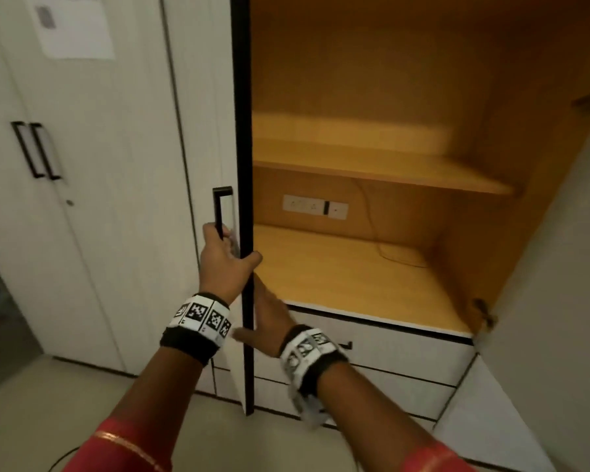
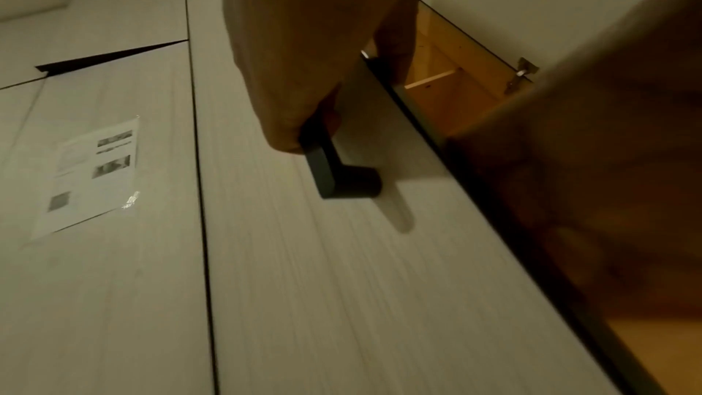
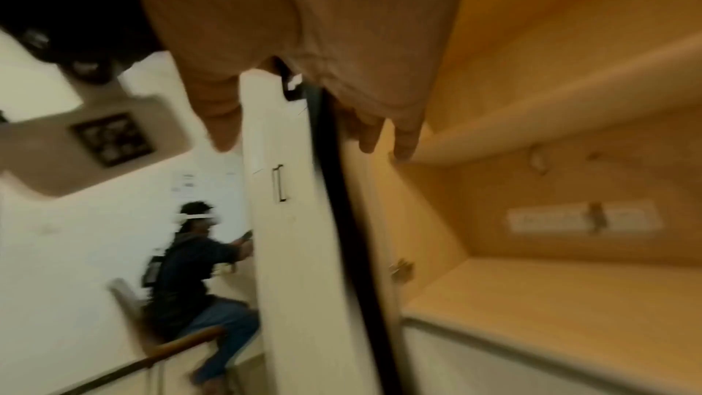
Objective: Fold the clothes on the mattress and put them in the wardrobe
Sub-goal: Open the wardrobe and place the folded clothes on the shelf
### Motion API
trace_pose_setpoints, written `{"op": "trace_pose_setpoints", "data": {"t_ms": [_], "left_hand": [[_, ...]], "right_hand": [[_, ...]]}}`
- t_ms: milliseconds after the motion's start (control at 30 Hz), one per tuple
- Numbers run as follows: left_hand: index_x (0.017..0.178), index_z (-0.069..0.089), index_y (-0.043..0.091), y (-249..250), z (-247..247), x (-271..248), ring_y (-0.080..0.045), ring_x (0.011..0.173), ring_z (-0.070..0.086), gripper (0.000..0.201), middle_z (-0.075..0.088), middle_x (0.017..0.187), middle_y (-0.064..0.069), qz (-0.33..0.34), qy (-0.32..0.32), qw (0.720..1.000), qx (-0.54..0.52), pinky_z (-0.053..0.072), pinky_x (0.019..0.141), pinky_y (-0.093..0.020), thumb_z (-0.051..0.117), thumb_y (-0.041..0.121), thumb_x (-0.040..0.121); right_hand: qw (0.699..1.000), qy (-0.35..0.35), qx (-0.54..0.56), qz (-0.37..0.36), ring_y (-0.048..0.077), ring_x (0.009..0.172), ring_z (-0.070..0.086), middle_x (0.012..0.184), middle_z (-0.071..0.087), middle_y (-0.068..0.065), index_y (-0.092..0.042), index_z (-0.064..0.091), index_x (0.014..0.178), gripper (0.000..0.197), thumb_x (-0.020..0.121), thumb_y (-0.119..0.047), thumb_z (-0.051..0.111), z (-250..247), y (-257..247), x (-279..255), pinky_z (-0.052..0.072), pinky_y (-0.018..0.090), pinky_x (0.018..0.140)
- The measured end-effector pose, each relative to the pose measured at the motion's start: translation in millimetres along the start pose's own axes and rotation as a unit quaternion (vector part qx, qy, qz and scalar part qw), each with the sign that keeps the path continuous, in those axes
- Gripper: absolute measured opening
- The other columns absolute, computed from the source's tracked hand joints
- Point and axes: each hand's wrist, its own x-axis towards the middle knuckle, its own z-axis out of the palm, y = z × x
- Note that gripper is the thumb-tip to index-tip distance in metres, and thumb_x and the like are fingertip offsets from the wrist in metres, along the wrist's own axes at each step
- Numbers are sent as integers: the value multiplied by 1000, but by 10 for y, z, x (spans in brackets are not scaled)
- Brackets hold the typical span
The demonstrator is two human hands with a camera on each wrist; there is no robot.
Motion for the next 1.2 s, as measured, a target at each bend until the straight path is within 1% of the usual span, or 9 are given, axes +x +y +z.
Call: {"op": "trace_pose_setpoints", "data": {"t_ms": [133, 333, 433, 533, 633, 800, 967, 1100, 1200], "left_hand": [[106, 37, 15, -84, -484, -3, -10, 68, 50, 51, 46, 83, -1, -21, 9, 1000, -8, 43, 56, -10, 74, -1, 74], [149, 23, 15, -425, -1210, -44, -16, 129, 39, 73, 36, 140, -2, -18, 100, 993, 67, 36, 108, -29, 58, 13, 85], [153, 18, 11, -634, -1457, -88, -12, 135, 33, 66, 33, 148, -3, 2, 184, 977, 111, 28, 114, -26, 48, 1, 96], [153, 18, 12, -916, -1640, -5, -23, 140, 35, 68, 34, 153, -12, -23, 286, 948, 141, 32, 115, -44, 42, -7, 93], [155, 4, 10, -1091, -1569, 82, -28, 150, 4, 79, -2, 162, -17, -67, 301, 925, 221, 14, 122, -45, 49, 1, 91], [142, 43, 17, -1512, -867, -71, -12, 148, -2, 63, -5, 163, -7, 3, 89, 970, 228, 16, 114, -31, 61, -4, 85], [109, 59, 20, -1980, 66, -330, -27, 135, 36, 32, 37, 138, -6, -88, -107, 980, 145, 26, 106, -25, 56, -5, 88], [103, 63, 18, -2038, 1077, -767, -18, 114, 51, 29, 44, 116, 3, -80, -327, 934, 122, 34, 101, -22, 54, -7, 90], [99, 62, 22, -1822, 1815, -1318, -11, 103, 53, 29, 48, 113, 2, -64, -513, 852, 79, 42, 97, -23, 55, -4, 91]], "right_hand": [[991, -49, 121, -3, 15, 131, 43, 146, 39, -4, -33, 21, 144, 72, 86, -26, 62, 463, -787, -261, 40, 44, 108], [977, -203, -20, -58, 27, 108, 57, 130, 43, 7, -14, 28, 139, 74, 82, -36, 69, 966, -1166, 98, 51, 44, 89], [958, -279, -31, -57, 29, 122, 52, 145, 35, 6, -16, 17, 148, 82, 86, -36, 66, 1156, -1322, 215, 47, 40, 99], [938, -331, -14, -105, 27, 121, 54, 152, 27, 1, -31, 7, 152, 84, 89, -39, 63, 1372, -1203, 205, 49, 42, 98], [930, -352, -27, -103, 26, 111, 60, 149, 30, 1, -36, 9, 150, 80, 90, -36, 62, 1478, -976, 188, 52, 38, 90], [939, -343, -5, 12, 21, 126, 49, 143, 41, 3, -28, 22, 149, 74, 87, -45, 58, 1422, -259, 187, 45, 39, 102], [947, -264, 16, 184, 11, 90, 57, 123, 52, -3, -27, 42, 137, 51, 91, -31, 63, 689, 794, -269, 46, 20, 83], [928, -156, 12, 340, 7, 79, 56, 114, 56, -5, -32, 49, 127, 37, 92, -34, 63, -217, 1509, -1041, 46, 19, 81], [890, -32, -3, 454, 6, 77, 56, 114, 59, -7, -29, 51, 127, 37, 92, -36, 61, -890, 1832, -1878, 43, 19, 79]]}}
